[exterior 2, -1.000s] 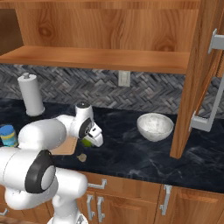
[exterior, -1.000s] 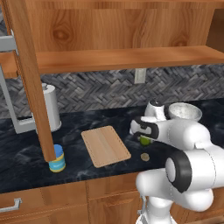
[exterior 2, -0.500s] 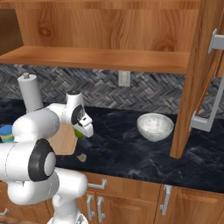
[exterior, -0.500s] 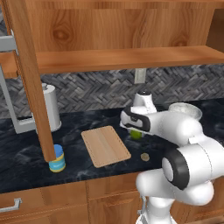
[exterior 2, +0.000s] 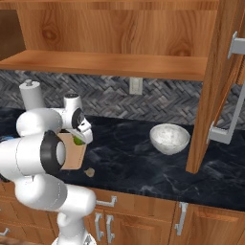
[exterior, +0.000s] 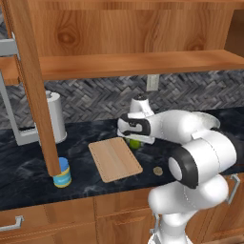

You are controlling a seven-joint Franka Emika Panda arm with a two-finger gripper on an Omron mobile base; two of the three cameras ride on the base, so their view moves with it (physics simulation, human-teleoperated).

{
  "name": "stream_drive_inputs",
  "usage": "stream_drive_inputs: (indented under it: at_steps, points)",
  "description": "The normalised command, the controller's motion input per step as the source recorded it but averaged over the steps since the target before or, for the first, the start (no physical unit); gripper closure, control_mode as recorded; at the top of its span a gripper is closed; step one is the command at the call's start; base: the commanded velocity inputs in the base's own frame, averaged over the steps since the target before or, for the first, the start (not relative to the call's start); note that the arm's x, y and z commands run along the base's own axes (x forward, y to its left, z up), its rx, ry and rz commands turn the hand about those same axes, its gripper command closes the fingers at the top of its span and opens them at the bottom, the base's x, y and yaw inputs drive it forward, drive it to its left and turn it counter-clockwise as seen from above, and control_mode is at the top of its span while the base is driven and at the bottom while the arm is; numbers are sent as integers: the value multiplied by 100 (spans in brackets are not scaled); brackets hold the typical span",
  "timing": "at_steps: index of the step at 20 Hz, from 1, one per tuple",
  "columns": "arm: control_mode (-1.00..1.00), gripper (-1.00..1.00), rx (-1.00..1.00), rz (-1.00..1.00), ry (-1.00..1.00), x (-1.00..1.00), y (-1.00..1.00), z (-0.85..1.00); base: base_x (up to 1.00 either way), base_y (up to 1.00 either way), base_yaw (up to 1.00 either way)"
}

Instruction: Open the cabinet. Place the bowl and condiment on the counter. Then place the lime and garlic on the cutting board.

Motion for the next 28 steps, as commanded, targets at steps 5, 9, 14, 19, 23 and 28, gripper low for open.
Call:
stream_drive_inputs:
  at_steps: [5, 9, 14, 19, 23, 28]
  points:
    - [-100, 100, -6, 0, 0, 0, 50, -43, 0, 0, 0]
    - [-100, 100, -2, 0, -2, 15, 41, -23, 0, 0, 0]
    - [-100, 100, 0, 0, -13, 48, 29, 0, 0, 0, 0]
    - [-100, 100, -1, 0, -9, 20, 35, -14, 0, 0, 0]
    - [-100, 100, -3, 0, -3, 11, 17, -39, 0, 0, 0]
    - [-100, 100, 0, 0, -4, 22, 1, -28, 0, 0, 0]
